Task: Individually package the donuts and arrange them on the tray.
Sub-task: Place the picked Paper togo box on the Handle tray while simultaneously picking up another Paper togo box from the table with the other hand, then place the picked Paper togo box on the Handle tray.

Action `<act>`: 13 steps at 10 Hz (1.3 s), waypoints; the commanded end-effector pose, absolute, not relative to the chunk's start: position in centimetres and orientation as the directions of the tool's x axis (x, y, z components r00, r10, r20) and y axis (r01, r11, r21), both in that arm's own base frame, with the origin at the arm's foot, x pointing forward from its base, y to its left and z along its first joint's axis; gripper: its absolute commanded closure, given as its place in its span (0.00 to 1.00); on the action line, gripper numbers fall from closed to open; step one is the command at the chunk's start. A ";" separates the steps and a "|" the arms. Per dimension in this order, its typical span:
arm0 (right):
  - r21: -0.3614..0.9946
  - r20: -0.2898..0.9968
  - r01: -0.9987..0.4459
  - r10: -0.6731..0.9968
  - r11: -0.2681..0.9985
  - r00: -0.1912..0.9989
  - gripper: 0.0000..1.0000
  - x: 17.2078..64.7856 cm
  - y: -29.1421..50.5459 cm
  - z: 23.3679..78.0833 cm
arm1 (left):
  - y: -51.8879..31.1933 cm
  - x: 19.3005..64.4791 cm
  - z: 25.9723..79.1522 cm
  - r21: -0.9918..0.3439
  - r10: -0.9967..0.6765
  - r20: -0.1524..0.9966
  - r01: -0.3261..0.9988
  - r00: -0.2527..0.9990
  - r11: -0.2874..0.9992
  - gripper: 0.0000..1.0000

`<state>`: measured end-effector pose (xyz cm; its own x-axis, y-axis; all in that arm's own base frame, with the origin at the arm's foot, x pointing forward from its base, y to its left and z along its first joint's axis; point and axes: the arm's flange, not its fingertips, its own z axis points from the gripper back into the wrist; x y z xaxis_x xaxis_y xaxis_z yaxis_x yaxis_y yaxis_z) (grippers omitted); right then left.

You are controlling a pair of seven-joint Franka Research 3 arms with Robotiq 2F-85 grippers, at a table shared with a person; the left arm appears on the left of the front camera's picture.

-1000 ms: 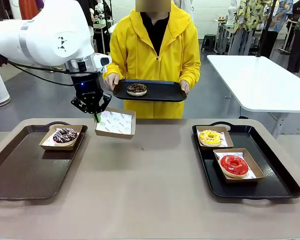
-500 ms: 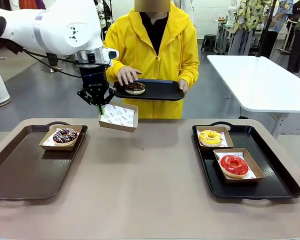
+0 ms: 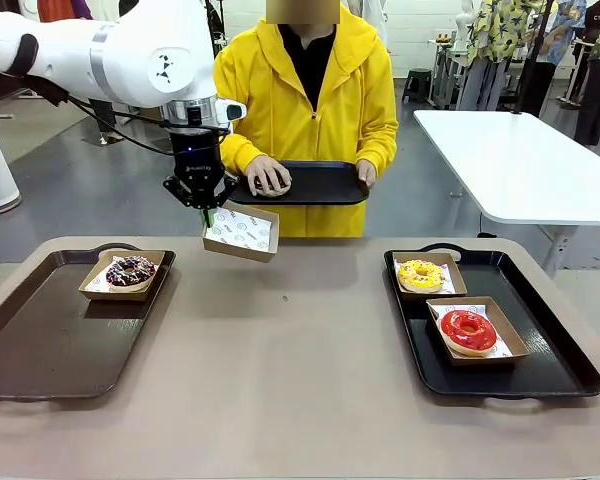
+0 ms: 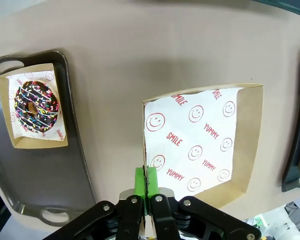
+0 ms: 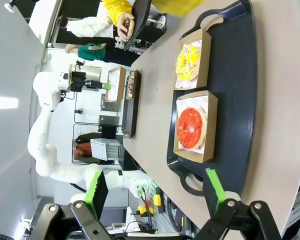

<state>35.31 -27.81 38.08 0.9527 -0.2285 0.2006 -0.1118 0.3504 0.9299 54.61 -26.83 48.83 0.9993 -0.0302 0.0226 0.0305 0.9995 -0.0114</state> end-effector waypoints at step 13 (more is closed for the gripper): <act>0.932 0.199 -0.109 -0.236 0.347 0.951 0.00 35.1 -28.0 38.0 | -26.9 54.5 49.0 -0.015 -0.025 0.023 0.026 0.999 1.000 1.00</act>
<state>35.19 -27.96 37.99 0.9521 -0.2327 0.1986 -0.1085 0.3498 0.9305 54.60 -26.88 48.80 0.9993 -0.0307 0.0223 0.0309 0.9995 -0.0107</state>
